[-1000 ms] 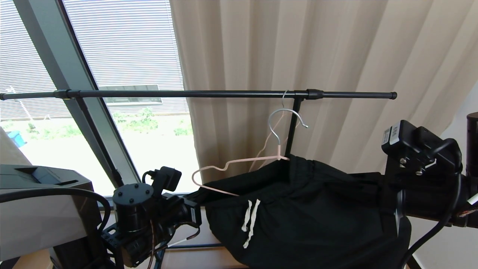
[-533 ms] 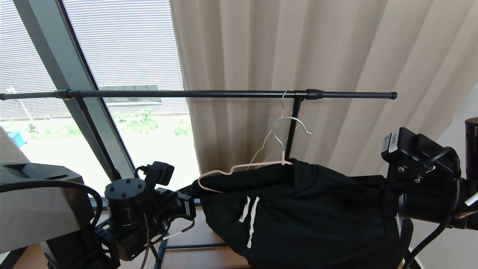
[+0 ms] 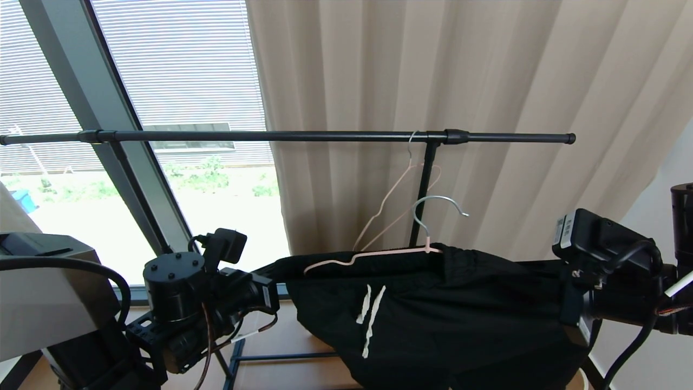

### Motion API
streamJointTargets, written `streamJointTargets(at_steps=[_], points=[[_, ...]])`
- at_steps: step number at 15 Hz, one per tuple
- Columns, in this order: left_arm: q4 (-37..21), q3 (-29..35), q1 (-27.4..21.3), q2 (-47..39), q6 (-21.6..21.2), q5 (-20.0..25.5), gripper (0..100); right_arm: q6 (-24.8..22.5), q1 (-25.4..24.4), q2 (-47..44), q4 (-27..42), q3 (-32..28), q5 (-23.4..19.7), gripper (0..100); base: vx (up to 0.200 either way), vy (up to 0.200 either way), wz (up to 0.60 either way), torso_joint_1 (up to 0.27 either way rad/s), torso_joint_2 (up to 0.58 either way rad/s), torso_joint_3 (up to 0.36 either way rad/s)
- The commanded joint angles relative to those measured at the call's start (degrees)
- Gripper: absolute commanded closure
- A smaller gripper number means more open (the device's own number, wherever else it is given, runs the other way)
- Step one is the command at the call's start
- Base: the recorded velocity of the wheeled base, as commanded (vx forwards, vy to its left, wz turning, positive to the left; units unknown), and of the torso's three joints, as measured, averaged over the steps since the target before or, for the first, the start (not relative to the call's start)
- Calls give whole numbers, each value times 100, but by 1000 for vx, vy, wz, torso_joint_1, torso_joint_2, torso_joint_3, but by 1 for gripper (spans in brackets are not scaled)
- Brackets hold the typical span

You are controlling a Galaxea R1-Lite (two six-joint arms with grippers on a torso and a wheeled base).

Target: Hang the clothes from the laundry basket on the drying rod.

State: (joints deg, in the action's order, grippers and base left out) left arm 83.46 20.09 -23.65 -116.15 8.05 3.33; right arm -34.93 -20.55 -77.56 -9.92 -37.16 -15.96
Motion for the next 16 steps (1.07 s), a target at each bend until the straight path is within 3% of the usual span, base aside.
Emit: streamJointTargets(at_steps=[1, 2, 3, 7, 8, 13, 16], points=[[-225, 136, -43, 198, 4, -8, 100, -76, 43, -40, -1, 33, 14, 100, 0, 0, 0, 0, 0, 0], [-488, 223, -61, 321, 4, -8, 100, -85, 51, -111, -18, 24, 14, 100, 0, 0, 0, 0, 0, 0], [-1103, 540, -105, 646, 4, -8, 100, -85, 69, -146, -36, -2, 14, 100, 0, 0, 0, 0, 0, 0], [-4681, 2491, -237, 1604, -348, -25, 100, -85, 210, -278, -168, -37, 128, 100, 0, 0, 0, 0, 0, 0], [-5331, 2974, -298, 1604, -348, -52, 100, -85, 210, -278, -168, -46, 207, 100, 0, 0, 0, 0, 0, 0], [-7660, 4486, -597, 1613, -356, -69, 100, -85, 218, -357, -177, -99, 216, 100, 0, 0, 0, 0, 0, 0], [-8214, 4882, -905, 1604, -356, -245, 100, -76, 218, -559, -388, -108, 418, 100, 0, 0, 0, 0, 0, 0]])
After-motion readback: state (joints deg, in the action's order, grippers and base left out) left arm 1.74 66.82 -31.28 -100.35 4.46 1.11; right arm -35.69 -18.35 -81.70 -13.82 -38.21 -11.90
